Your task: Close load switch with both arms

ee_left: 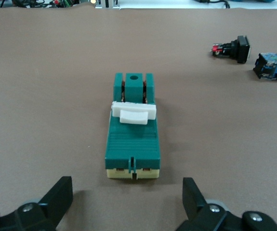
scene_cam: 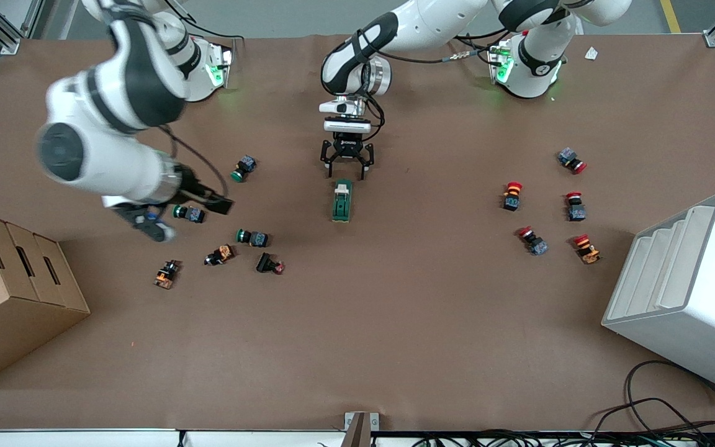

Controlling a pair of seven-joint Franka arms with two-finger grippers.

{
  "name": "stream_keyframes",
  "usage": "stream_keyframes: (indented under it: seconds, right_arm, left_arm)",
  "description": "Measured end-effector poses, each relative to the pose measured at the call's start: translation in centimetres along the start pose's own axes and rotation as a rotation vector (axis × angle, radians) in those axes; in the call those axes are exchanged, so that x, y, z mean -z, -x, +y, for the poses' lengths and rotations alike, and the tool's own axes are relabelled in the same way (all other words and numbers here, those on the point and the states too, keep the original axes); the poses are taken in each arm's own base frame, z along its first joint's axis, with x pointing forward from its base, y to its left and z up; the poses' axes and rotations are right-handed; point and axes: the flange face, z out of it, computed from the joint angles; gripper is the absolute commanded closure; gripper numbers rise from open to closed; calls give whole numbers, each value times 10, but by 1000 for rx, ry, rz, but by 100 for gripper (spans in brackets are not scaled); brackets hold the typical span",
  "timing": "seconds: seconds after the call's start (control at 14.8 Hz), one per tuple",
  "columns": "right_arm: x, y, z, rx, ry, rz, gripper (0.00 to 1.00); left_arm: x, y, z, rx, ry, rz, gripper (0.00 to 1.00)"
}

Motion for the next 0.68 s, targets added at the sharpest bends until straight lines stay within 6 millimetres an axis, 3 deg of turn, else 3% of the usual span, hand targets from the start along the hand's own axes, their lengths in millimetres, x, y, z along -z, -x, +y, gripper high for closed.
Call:
stream_keyframes:
  seconds: [0.34, 0.68]
  right_arm:
    - [-94, 39, -61, -81, -61, -5, 0]
    - [-173, 65, -93, -53, -49, 11, 0]
  left_arm:
    - [0, 7, 0, -25, 4, 37, 0]
    - [-1, 8, 0, -27, 4, 41, 0]
